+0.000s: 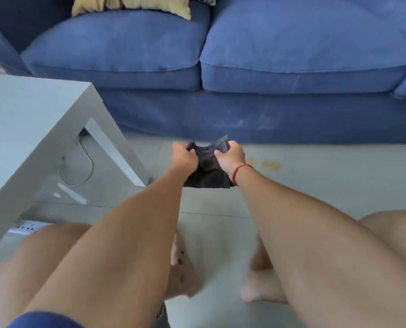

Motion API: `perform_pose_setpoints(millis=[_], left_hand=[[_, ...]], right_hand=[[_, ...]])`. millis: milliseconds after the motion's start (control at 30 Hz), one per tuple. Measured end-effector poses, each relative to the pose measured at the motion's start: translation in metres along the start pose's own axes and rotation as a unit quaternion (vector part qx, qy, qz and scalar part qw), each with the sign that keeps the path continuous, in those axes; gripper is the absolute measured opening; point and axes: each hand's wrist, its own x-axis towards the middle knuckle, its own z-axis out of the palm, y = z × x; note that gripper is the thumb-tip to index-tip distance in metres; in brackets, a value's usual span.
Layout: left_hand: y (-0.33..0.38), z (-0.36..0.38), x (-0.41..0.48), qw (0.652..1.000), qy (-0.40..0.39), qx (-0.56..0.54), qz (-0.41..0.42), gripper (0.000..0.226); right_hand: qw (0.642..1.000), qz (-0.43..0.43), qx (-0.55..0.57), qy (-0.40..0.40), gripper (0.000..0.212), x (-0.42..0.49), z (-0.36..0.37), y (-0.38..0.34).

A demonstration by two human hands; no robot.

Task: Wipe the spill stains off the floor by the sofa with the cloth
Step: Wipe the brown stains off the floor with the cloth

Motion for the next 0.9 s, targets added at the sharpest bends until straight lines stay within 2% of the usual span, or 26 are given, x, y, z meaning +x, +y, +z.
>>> perform_pose_setpoints(millis=[67,200,233,300,367,467,567,633,733,900], left_hand=[[-0.018,0.021,0.023,1.0,-0.01,0.011,-0.01,0.024],[-0.049,0.056,0.067,0.999,-0.026,0.013,-0.025,0.01],[-0.056,0.063,0.077,0.999,-0.031,0.015,-0.035,0.015],[-0.072,0.075,0.096,0.995,-0.04,0.028,-0.081,0.04],[-0.093,0.084,0.115,0.987,-0.046,0.066,-0.142,0.063],[-0.127,0.088,0.137,0.976,-0.034,0.162,-0.145,0.076],[-0.161,0.084,0.162,0.965,-0.017,0.248,-0.087,0.077],[-0.181,0.079,0.184,0.954,-0.015,0.294,-0.066,0.077],[-0.208,0.074,0.207,0.931,-0.041,0.355,-0.069,0.079],[-0.233,0.078,0.212,0.937,-0.032,0.345,-0.049,0.077]], right_hand=[[1.0,0.027,0.0,-0.001,0.025,0.021,0.01,0.023],[0.999,0.042,-0.014,-0.01,0.013,0.063,0.031,0.063],[0.998,0.054,-0.016,-0.02,0.019,0.073,0.037,0.073],[0.991,0.111,-0.051,-0.051,0.042,0.091,0.051,0.093],[0.978,0.126,-0.149,-0.071,0.061,0.106,0.065,0.115],[0.933,-0.009,-0.346,-0.097,0.073,0.116,0.086,0.144],[0.897,-0.126,-0.408,-0.114,0.075,0.119,0.113,0.165],[0.882,-0.155,-0.428,-0.125,0.079,0.12,0.131,0.18],[0.884,-0.162,-0.425,-0.105,0.077,0.12,0.145,0.208],[0.871,-0.199,-0.447,-0.033,0.058,0.163,0.147,0.215]])
